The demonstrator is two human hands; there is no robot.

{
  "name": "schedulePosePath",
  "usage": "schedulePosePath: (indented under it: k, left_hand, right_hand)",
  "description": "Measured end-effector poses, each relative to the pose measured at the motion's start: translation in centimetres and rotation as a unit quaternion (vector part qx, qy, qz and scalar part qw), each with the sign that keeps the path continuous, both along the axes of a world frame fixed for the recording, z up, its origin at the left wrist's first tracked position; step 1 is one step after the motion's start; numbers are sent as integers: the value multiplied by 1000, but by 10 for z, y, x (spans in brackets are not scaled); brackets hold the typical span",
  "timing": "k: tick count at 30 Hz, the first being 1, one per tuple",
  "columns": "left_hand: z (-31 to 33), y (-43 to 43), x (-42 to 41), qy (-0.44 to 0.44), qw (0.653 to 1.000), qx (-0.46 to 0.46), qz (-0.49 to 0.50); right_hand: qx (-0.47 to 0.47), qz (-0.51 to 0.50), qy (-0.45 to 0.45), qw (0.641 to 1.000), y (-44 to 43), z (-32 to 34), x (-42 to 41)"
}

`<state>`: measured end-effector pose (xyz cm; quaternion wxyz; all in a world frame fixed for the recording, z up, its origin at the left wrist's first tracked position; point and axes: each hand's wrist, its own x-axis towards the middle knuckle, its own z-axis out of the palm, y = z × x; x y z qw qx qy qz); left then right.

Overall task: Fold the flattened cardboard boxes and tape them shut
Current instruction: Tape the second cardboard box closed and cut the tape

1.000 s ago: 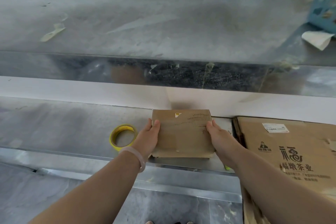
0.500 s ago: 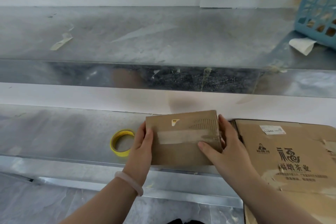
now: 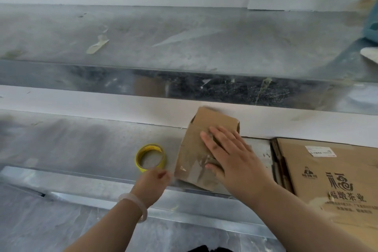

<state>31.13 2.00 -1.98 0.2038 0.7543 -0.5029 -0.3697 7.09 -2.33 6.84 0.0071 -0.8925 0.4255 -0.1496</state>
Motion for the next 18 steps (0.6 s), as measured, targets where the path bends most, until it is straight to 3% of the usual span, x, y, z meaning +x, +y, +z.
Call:
schedulePosePath:
  k: [3, 6, 8, 13, 18]
  left_hand:
    - [-2, 17, 27, -145, 974, -170, 45]
    - [-11, 19, 49, -258, 948, -180, -43]
    - [-11, 16, 55, -288, 936, -175, -102]
    - [-8, 4, 65, -300, 920, -212, -137]
    - [18, 13, 63, -234, 927, -273, -107]
  right_hand:
    - [-22, 12, -2, 1000, 2, -4, 8]
    - [-41, 4, -19, 999, 4, -6, 9]
    - [-41, 6, -16, 999, 7, -8, 8]
    - [-23, -11, 31, 999, 16, -3, 13]
    - [-31, -16, -41, 999, 24, 16, 37]
